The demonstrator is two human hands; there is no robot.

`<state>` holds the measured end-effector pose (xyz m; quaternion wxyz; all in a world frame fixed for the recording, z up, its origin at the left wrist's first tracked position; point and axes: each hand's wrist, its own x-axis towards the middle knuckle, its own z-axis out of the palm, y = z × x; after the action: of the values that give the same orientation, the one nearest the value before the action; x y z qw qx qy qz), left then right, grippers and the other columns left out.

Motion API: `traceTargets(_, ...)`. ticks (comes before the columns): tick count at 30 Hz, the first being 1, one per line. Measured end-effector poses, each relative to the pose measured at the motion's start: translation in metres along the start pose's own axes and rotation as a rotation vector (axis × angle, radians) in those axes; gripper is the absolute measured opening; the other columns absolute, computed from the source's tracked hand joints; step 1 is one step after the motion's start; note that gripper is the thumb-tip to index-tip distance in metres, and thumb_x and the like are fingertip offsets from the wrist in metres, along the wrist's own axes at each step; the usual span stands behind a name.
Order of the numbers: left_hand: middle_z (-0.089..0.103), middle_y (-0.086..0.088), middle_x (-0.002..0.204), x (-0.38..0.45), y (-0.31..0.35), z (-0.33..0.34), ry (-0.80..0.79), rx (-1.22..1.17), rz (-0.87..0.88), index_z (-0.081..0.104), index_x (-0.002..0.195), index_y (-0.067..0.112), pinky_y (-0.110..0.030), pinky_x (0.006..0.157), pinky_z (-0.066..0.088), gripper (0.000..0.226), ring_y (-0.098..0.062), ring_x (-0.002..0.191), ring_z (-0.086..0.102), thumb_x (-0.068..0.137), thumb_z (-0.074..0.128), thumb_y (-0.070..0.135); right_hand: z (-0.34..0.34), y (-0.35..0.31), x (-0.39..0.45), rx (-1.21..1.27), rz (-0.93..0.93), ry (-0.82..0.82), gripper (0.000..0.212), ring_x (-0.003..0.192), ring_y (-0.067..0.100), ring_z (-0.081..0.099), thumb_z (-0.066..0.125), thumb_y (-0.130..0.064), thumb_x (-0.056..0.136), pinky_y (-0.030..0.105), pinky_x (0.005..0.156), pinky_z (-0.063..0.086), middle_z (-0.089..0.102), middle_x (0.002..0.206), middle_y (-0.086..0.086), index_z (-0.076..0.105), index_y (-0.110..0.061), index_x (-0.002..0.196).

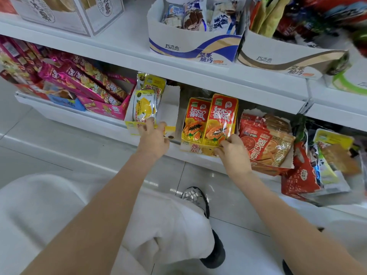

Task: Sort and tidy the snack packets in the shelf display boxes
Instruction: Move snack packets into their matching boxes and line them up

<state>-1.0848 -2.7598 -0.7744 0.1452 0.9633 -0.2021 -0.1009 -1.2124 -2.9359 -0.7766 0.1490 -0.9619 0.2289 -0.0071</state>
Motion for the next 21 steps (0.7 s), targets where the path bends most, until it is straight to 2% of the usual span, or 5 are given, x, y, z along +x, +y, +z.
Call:
traceTargets(5,0.023,-0.019,0.143,-0.001,-0.005,0.000,0.006,0.037,0.005,0.038,0.136,0.018,-0.042,0.104,0.030,0.052,-0.040,0.127,0.024,0.087,0.054,0.016,0.002,-0.002,0.011,-0.012,-0.034,0.005,0.025,0.106,0.031,0.049,0.056,-0.021,0.091,0.039,0.089,0.045,0.050,0.113,0.017,0.064,0.002,0.097)
traceTargets(8,0.025,-0.020,0.143,-0.008,0.000,0.000,0.086,0.105,0.084,0.035,0.139,0.015,-0.040,0.107,0.023,0.054,-0.037,0.127,0.027,0.087,0.052,0.015,-0.002,-0.001,0.017,0.012,-0.095,-0.023,0.025,0.106,0.031,0.048,0.057,-0.022,0.090,0.040,0.092,0.044,0.046,0.118,0.016,0.063,0.000,0.101)
traceTargets(11,0.028,-0.016,0.143,-0.014,0.014,0.000,0.153,0.090,0.194,0.038,0.137,0.014,-0.037,0.109,0.021,0.052,-0.032,0.129,0.027,0.086,0.051,0.013,-0.009,0.003,0.013,0.087,-0.131,-0.015,0.024,0.110,0.030,0.046,0.060,-0.020,0.088,0.040,0.093,0.045,0.044,0.120,0.014,0.061,-0.002,0.104)
traceTargets(16,0.039,-0.018,0.137,-0.021,0.050,-0.006,0.189,0.010,0.374,0.047,0.131,0.006,-0.040,0.106,0.030,0.050,-0.034,0.124,0.035,0.081,0.053,0.003,-0.041,0.036,-0.022,0.158,-0.189,0.142,0.018,0.103,0.028,0.053,0.059,-0.013,0.087,0.036,0.091,0.047,0.050,0.116,0.014,0.064,-0.003,0.101)
traceTargets(21,0.045,-0.014,0.132,-0.032,0.092,-0.034,0.244,-0.015,0.545,0.052,0.126,0.005,-0.039,0.100,0.037,0.042,-0.030,0.122,0.042,0.084,0.053,0.002,-0.106,0.077,-0.054,0.119,-0.173,0.308,0.019,0.106,0.028,0.053,0.062,-0.011,0.085,0.030,0.089,0.040,0.053,0.113,0.014,0.064,-0.005,0.103)
